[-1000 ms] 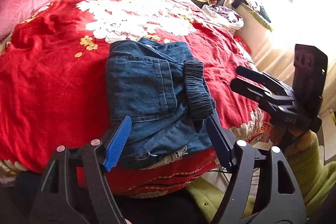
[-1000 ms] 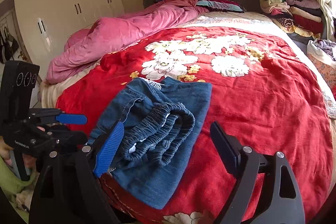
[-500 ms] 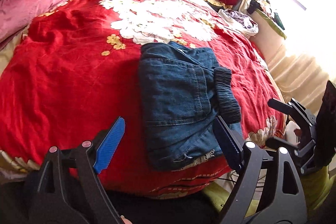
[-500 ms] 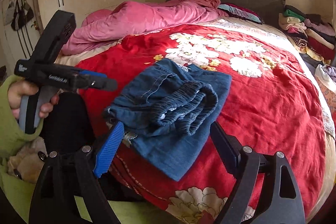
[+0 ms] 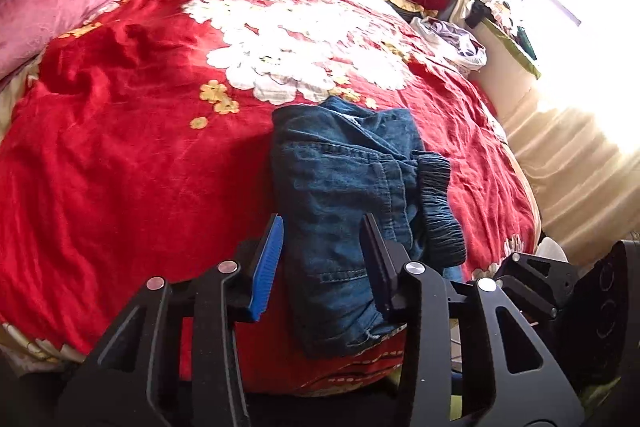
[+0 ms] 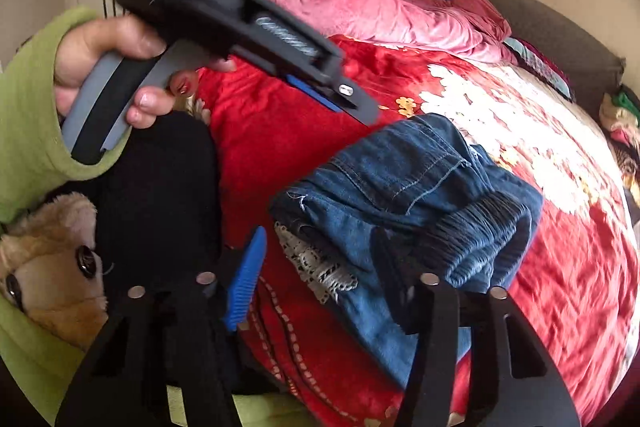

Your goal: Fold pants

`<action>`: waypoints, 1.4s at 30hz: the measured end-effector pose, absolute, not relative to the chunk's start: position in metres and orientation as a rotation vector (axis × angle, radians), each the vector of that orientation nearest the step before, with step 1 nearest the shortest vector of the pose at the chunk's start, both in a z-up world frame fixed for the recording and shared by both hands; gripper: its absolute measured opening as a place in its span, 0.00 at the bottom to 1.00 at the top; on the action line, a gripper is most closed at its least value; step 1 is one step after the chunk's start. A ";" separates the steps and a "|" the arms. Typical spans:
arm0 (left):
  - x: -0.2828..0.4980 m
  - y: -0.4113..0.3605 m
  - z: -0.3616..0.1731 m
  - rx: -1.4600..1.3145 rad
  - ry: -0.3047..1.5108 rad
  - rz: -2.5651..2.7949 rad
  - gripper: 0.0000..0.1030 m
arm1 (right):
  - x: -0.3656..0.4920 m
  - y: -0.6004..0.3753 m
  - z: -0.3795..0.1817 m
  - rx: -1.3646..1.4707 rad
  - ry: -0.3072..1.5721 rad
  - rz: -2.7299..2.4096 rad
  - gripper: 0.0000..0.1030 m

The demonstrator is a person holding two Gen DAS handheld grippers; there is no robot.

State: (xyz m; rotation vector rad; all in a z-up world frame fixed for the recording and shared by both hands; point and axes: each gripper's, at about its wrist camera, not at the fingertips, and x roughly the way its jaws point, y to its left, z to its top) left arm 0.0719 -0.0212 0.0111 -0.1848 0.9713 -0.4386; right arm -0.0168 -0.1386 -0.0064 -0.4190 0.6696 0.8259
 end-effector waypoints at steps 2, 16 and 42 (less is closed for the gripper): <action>0.082 -0.035 0.006 -0.155 0.987 -0.455 0.29 | -0.014 -0.134 -0.010 -0.453 0.661 0.840 0.44; 0.123 -0.049 -0.033 -0.137 1.052 -0.446 0.29 | -0.008 -0.121 -0.029 -0.461 0.702 0.984 0.06; 0.072 -0.030 -0.014 -0.130 0.947 -0.405 0.46 | 0.031 -0.203 0.028 -0.174 0.662 0.689 0.45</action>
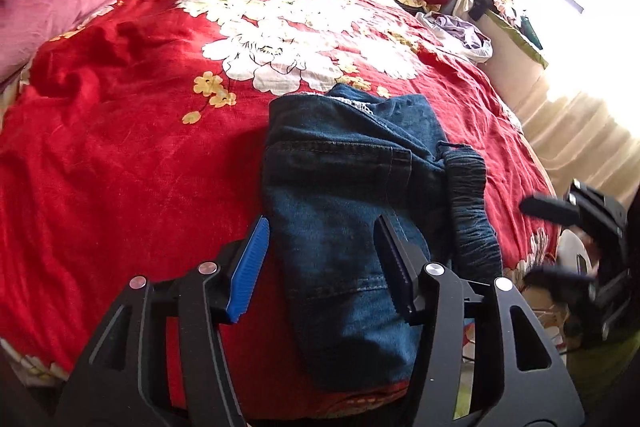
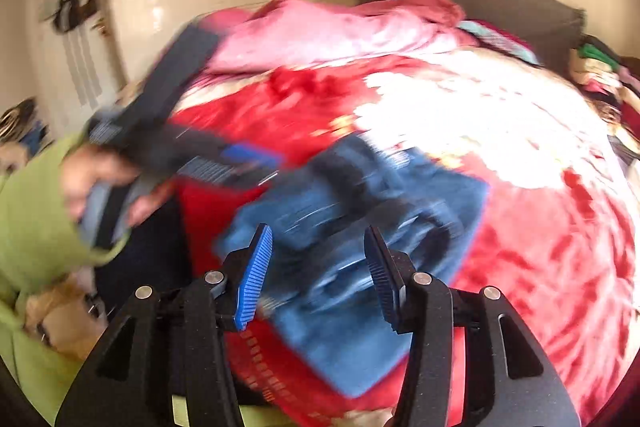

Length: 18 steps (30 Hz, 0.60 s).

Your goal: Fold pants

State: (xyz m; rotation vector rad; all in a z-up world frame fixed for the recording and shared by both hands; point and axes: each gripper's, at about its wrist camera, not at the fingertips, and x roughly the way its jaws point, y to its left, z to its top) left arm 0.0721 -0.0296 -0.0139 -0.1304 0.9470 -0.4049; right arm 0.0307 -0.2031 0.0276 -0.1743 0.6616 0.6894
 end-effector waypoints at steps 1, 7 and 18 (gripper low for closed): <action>0.069 -0.030 -0.015 -0.130 0.948 -0.409 0.47 | 0.041 -0.207 0.031 -0.168 0.662 0.663 0.45; 0.055 -0.044 -0.028 -0.073 0.976 -0.431 0.51 | 0.106 -0.208 0.028 -0.180 0.736 0.612 0.44; 0.049 -0.052 -0.041 -0.036 0.994 -0.412 0.59 | 0.154 -0.153 -0.027 -0.447 0.867 0.504 0.20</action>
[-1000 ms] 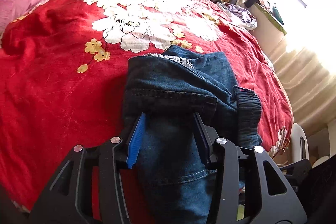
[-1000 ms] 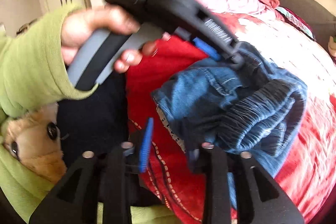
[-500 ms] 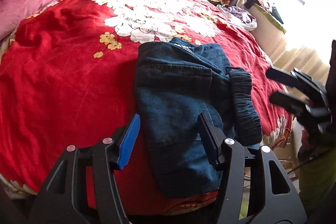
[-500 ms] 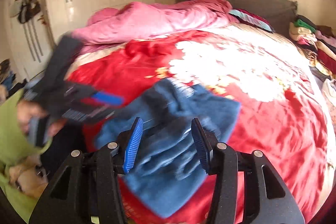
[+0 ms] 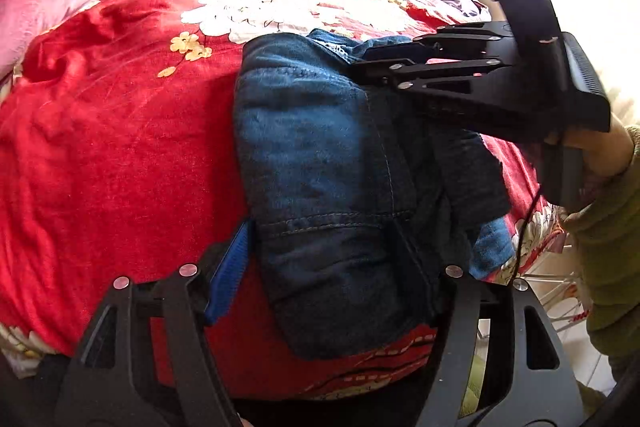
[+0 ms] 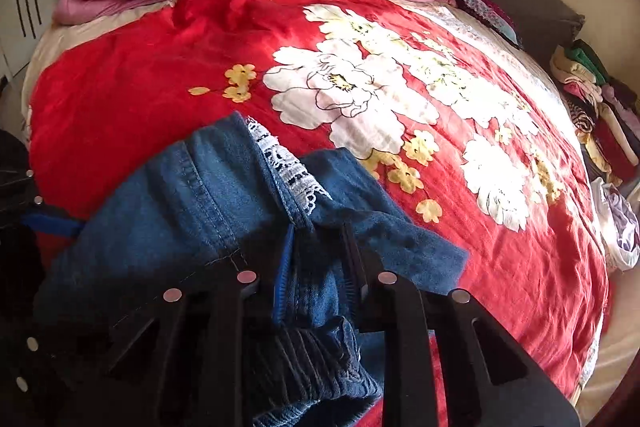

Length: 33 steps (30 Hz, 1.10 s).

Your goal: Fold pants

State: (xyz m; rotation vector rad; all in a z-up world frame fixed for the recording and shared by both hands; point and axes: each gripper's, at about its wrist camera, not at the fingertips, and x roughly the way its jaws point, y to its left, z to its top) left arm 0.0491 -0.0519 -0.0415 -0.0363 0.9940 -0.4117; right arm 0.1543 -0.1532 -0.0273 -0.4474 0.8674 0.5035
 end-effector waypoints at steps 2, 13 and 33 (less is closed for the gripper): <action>0.049 -0.052 -0.042 -0.037 0.995 -0.413 0.59 | 0.159 -0.157 -0.033 -0.406 0.879 0.486 0.22; 0.047 -0.052 -0.040 -0.045 0.995 -0.410 0.60 | 0.149 -0.185 -0.009 -0.220 0.813 0.432 0.52; 0.034 -0.050 -0.011 -0.056 0.930 -0.413 0.69 | 0.061 -0.254 0.056 0.054 0.585 0.400 0.91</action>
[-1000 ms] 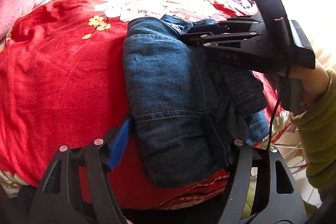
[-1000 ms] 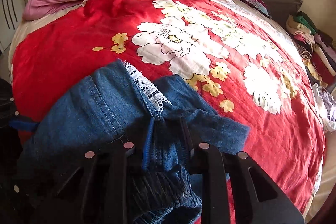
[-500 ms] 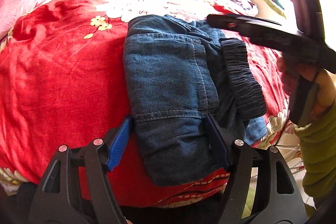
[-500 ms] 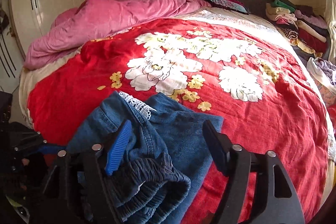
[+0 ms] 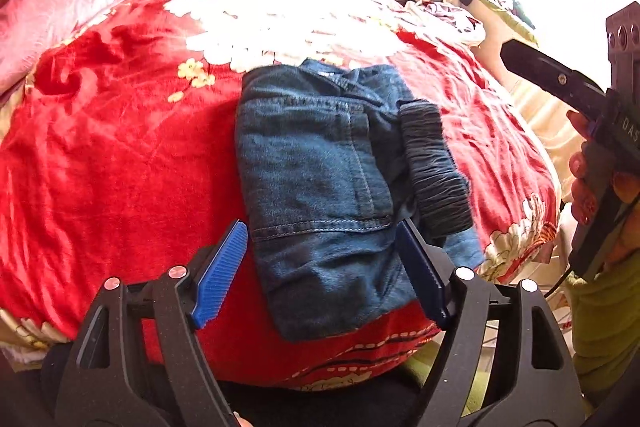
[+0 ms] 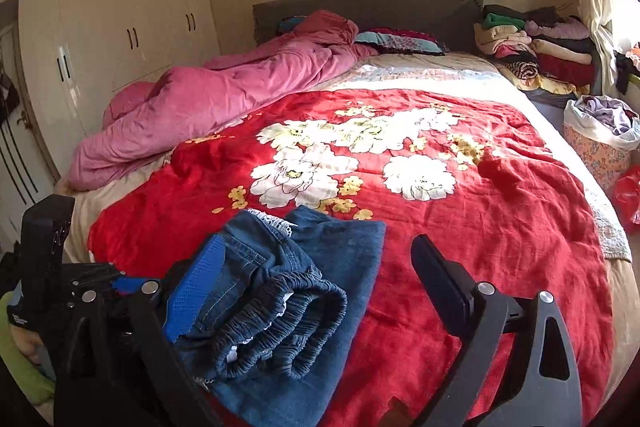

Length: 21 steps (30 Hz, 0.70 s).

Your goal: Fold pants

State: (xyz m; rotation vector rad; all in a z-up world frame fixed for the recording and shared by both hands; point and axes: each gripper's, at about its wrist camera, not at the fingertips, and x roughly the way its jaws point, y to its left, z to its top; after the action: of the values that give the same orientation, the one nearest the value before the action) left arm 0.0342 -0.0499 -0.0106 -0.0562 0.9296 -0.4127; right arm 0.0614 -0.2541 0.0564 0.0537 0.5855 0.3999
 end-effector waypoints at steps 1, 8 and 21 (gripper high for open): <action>0.033 -0.050 -0.008 -0.053 0.924 -0.412 0.70 | 0.059 -0.255 0.057 0.055 0.582 0.401 0.91; 0.027 -0.050 0.006 -0.049 0.895 -0.404 0.81 | 0.050 -0.265 0.061 0.065 0.561 0.357 0.93; 0.023 -0.046 0.022 -0.038 0.852 -0.364 0.90 | 0.028 -0.284 0.070 0.072 0.531 0.322 0.95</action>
State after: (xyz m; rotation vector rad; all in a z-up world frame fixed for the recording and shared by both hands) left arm 0.0229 -0.0464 0.0224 -0.0382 0.8524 -0.3643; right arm 0.0279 -0.2838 0.0702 0.0723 0.5308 0.3223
